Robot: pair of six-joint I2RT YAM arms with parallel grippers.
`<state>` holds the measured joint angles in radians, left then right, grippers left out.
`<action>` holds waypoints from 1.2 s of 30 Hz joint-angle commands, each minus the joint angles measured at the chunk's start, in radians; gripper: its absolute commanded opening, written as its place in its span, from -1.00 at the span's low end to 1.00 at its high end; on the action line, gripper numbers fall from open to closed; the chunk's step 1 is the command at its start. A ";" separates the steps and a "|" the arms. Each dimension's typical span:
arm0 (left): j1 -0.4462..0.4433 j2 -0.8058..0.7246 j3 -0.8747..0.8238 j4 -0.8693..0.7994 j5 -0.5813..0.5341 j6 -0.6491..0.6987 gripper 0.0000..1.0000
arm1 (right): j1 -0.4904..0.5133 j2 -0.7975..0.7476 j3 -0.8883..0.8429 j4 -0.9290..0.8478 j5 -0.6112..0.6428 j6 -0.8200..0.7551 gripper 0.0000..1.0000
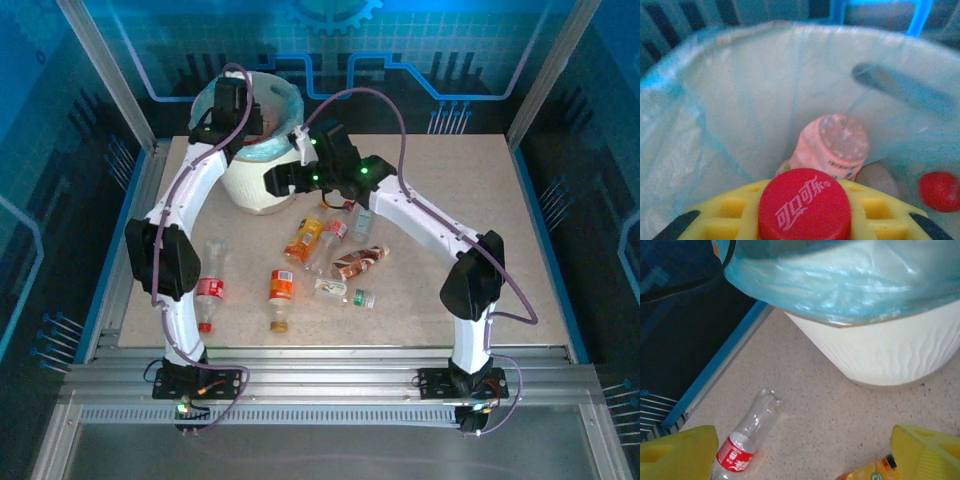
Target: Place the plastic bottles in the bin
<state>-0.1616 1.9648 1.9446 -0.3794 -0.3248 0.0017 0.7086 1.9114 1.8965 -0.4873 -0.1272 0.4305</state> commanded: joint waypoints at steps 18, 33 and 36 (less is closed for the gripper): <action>0.071 -0.156 0.083 -0.012 0.172 -0.165 0.38 | 0.008 -0.089 -0.006 -0.025 -0.005 0.009 0.78; -0.033 -0.722 -0.411 0.062 0.284 -0.103 0.36 | 0.032 -0.301 -0.261 -0.088 0.134 -0.079 0.75; -0.081 -0.847 -0.572 0.041 0.355 -0.070 0.36 | 0.037 -0.334 -0.344 -0.109 0.150 -0.072 0.71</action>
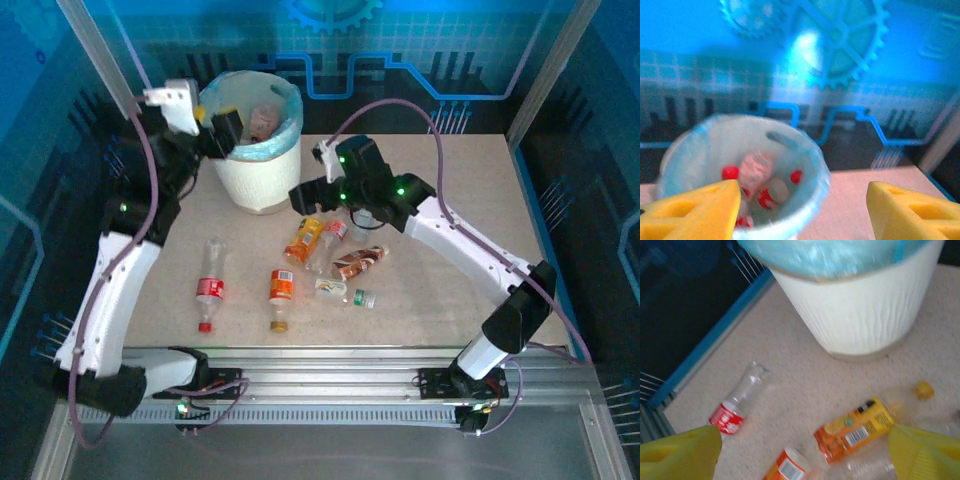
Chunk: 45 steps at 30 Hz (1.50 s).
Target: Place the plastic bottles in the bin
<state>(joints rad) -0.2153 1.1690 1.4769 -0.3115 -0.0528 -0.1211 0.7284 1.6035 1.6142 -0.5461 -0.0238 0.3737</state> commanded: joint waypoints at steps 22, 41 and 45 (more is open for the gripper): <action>-0.053 -0.347 -0.642 -0.191 -0.081 -0.088 0.47 | 0.435 0.370 -0.003 -0.286 0.351 0.354 0.62; -0.053 -0.464 -0.681 -0.177 -0.142 -0.062 0.56 | 0.425 0.511 0.074 -0.272 0.224 0.338 0.60; -0.053 -0.466 -0.684 -0.173 -0.150 -0.062 0.61 | 0.414 0.529 0.076 -0.261 0.183 0.333 0.60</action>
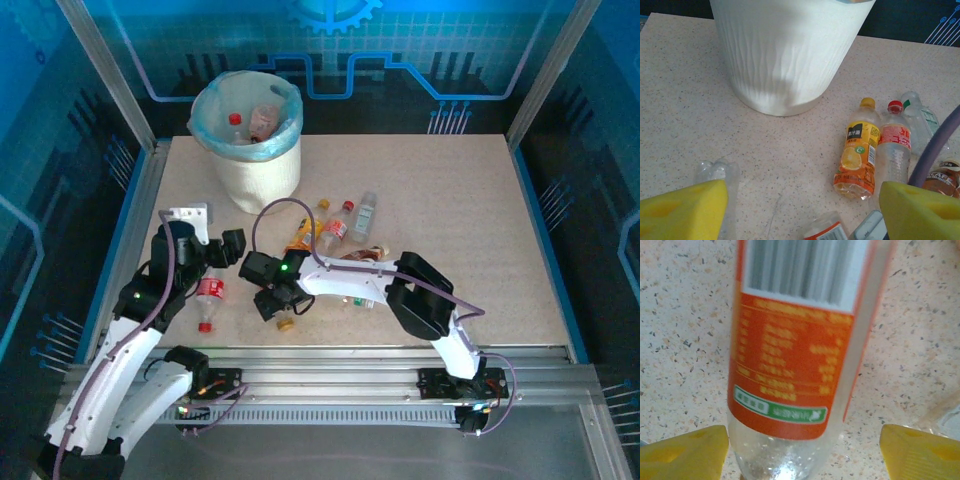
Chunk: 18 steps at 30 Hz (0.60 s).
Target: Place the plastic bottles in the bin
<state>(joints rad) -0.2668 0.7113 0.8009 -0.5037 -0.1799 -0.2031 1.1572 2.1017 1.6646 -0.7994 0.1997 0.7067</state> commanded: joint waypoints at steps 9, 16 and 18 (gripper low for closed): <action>-0.002 -0.003 -0.009 0.010 -0.023 0.019 0.61 | -0.021 0.070 0.052 0.000 -0.108 -0.023 0.47; -0.002 0.006 -0.009 0.013 -0.024 0.020 0.62 | -0.022 0.066 0.046 0.005 -0.114 -0.029 0.36; -0.002 0.008 -0.007 0.009 -0.026 0.019 0.62 | -0.022 0.056 0.036 0.015 -0.113 -0.032 0.32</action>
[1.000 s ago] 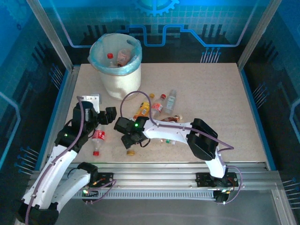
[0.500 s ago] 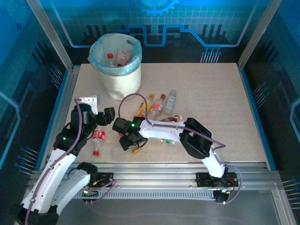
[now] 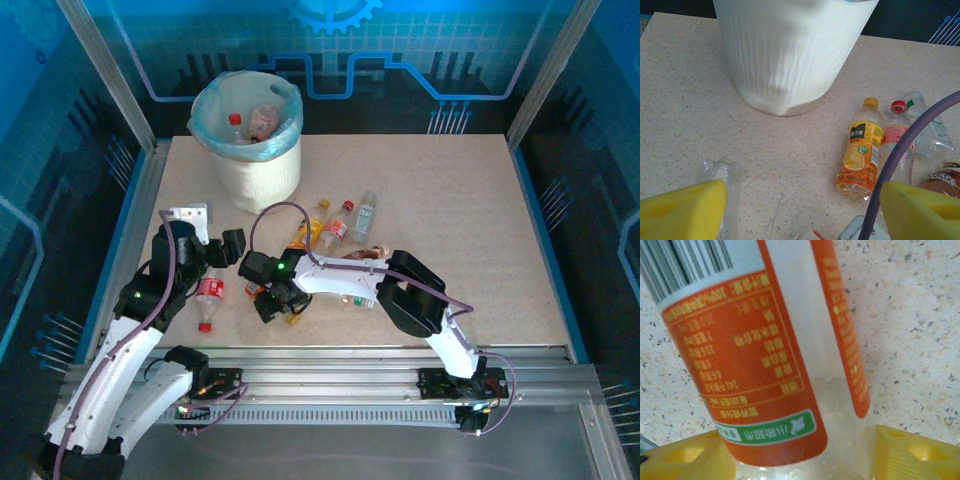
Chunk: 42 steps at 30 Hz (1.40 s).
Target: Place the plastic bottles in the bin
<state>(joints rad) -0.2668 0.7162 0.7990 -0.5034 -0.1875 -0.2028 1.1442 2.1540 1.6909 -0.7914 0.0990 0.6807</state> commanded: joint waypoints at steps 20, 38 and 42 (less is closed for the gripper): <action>-0.002 0.006 0.073 -0.003 0.005 -0.058 0.63 | -0.001 -0.269 -0.180 0.183 0.058 -0.035 0.13; -0.002 0.068 0.254 0.060 0.452 -0.270 0.68 | -0.086 -0.619 -0.422 0.570 0.077 -0.145 0.09; -0.002 0.096 0.250 0.082 0.482 -0.309 0.68 | -0.099 -0.657 -0.455 0.615 0.048 -0.143 0.09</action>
<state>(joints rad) -0.2668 0.8009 1.0264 -0.4625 0.2211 -0.4557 1.0527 1.5421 1.2598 -0.2726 0.1776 0.5503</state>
